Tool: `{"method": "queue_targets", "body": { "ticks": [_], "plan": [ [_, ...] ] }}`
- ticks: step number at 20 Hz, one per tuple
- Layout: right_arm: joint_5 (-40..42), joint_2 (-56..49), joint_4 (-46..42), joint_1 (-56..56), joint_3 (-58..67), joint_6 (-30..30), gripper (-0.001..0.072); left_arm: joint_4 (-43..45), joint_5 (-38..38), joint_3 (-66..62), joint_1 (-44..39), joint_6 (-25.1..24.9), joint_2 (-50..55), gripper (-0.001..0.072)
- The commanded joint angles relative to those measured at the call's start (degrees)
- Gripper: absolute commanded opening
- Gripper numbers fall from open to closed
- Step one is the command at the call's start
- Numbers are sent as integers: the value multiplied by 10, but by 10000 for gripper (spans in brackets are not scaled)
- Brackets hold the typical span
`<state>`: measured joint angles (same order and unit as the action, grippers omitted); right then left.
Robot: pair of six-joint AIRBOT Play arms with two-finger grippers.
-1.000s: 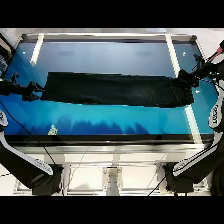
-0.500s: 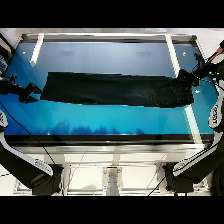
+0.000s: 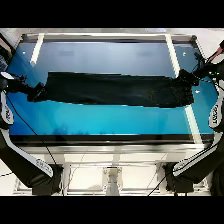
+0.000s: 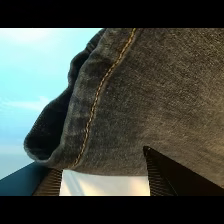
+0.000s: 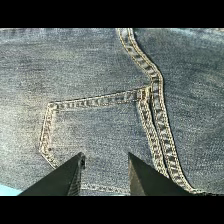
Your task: Fold the clothes and pants, and hang the long-sleeved shirts on hangers.
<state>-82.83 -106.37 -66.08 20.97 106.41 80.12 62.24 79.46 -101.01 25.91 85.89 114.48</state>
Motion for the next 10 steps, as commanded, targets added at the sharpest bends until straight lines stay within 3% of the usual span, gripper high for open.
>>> {"method": "queue_targets", "body": {
  "ticks": [1,3,4,8,10],
  "plan": [
    [2,0,-2,0,1,-3,305,3,-15,0,-4,7,3,529],
    [4,0,-4,0,1,-3,305,3,-23,0,-3,10,3,527],
    [4,0,-4,0,1,-3,306,1,-31,0,-3,12,3,461],
    [5,0,-4,0,1,-3,305,-47,-84,0,-12,11,3,369],
    [5,0,-4,0,1,-3,306,-59,-101,0,-19,11,2,227]
  ]
}}
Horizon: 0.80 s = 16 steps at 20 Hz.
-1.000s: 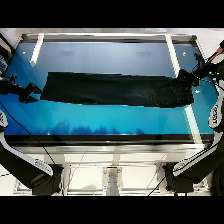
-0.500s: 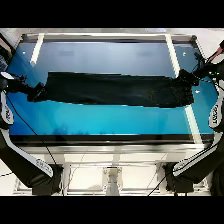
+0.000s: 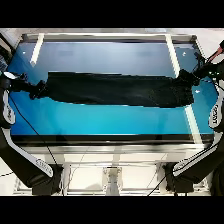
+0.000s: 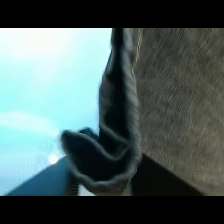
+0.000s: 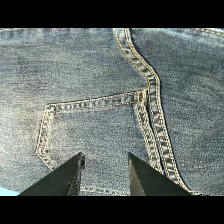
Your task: Fold the clothes and pants, and hang the long-sleeved shirts on hangers.
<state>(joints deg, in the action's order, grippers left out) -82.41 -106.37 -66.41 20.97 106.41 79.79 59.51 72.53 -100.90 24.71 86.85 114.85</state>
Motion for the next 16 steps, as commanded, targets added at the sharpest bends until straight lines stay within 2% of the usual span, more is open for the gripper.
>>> {"method": "queue_targets", "body": {
  "ticks": [1,2,3,5,9,12,16],
  "plan": [
    [0,0,0,0,1,0,306,-32,-31,-1,-9,1,-1,133],
    [0,0,0,-1,1,0,306,-30,-27,-1,-10,1,-3,60],
    [0,0,0,-1,1,0,305,-29,-23,-1,-10,-3,-8,33],
    [-1,0,0,0,1,0,305,-16,-20,-1,-9,-2,-31,32],
    [-3,0,3,-1,1,1,306,77,-21,-1,-9,4,-129,31],
    [-18,0,17,-1,1,2,305,95,-15,-16,-11,4,-191,32],
    [-50,0,39,-1,1,3,305,95,57,-77,-52,-12,-208,32]
  ]
}}
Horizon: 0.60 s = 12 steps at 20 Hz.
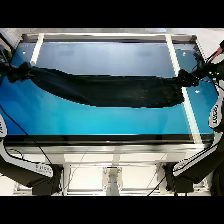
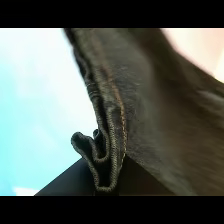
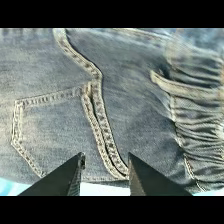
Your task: Fold the clothes and pants, and hang the long-sleeved shirts on hangers.
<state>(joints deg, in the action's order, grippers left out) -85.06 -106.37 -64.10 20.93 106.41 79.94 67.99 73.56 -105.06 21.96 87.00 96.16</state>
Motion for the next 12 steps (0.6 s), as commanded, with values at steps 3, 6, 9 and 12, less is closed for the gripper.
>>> {"method": "queue_targets", "body": {
  "ticks": [3,6,9,12],
  "plan": [
    [-29,0,16,-4,1,1,306,10,63,-75,-97,-34,-20,32],
    [-41,0,16,-13,1,1,306,10,53,-120,-189,-34,-3,32],
    [-49,1,16,-25,1,1,305,10,29,-141,-281,-34,33,32],
    [-49,0,16,-47,1,1,306,-8,-1,-142,-353,-34,86,33]
  ]
}}
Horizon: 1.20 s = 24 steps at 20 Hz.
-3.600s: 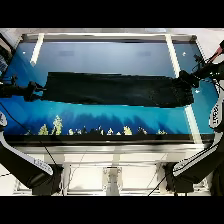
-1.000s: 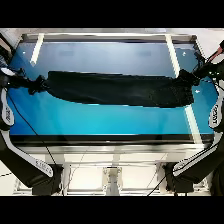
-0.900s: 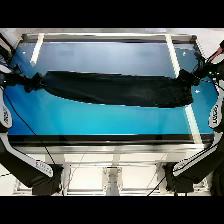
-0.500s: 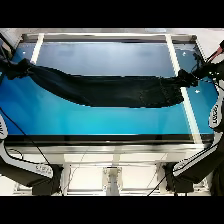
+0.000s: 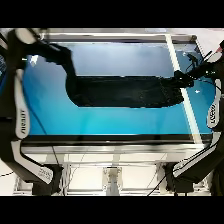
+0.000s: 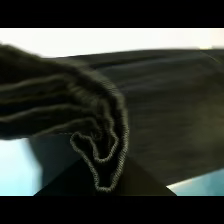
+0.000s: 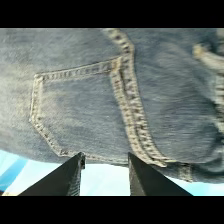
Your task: Fold the clothes and pants, and hang the long-sleeved shirts on hangers.
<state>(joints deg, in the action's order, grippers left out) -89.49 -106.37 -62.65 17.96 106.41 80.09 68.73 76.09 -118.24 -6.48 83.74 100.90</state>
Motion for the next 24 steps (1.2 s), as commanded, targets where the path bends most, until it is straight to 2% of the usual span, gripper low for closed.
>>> {"method": "queue_targets", "body": {
  "ticks": [1,3,6,10,12,14,15,16,18,19,22,24],
  "plan": [
    [-2,0,1,-25,1,0,306,-42,-29,-10,-85,-2,56,32],
    [12,0,1,-40,1,0,306,-75,-29,-10,-122,-13,89,32],
    [28,0,0,-58,1,0,306,-75,-30,-10,-170,-30,117,32],
    [33,0,0,-70,1,2,306,-75,-29,-9,-194,-30,144,44],
    [32,0,1,-74,1,3,307,-84,-27,-9,-196,-29,156,147],
    [32,0,1,-80,1,4,307,-117,-17,-8,-195,-30,164,322],
    [33,0,1,-85,1,4,307,-130,-8,-8,-192,-30,165,380],
    [37,0,1,-90,1,3,308,-141,1,-8,-190,-30,164,387],
    [43,0,1,-102,1,3,308,-179,14,-8,-179,-32,164,552],
    [45,0,1,-108,1,2,309,-210,18,-8,-170,-33,163,584],
    [47,0,0,-129,1,0,316,-326,17,-8,-129,-64,163,584],
    [45,0,-2,-140,1,-7,318,-344,25,-8,-90,-57,161,583]
  ]
}}
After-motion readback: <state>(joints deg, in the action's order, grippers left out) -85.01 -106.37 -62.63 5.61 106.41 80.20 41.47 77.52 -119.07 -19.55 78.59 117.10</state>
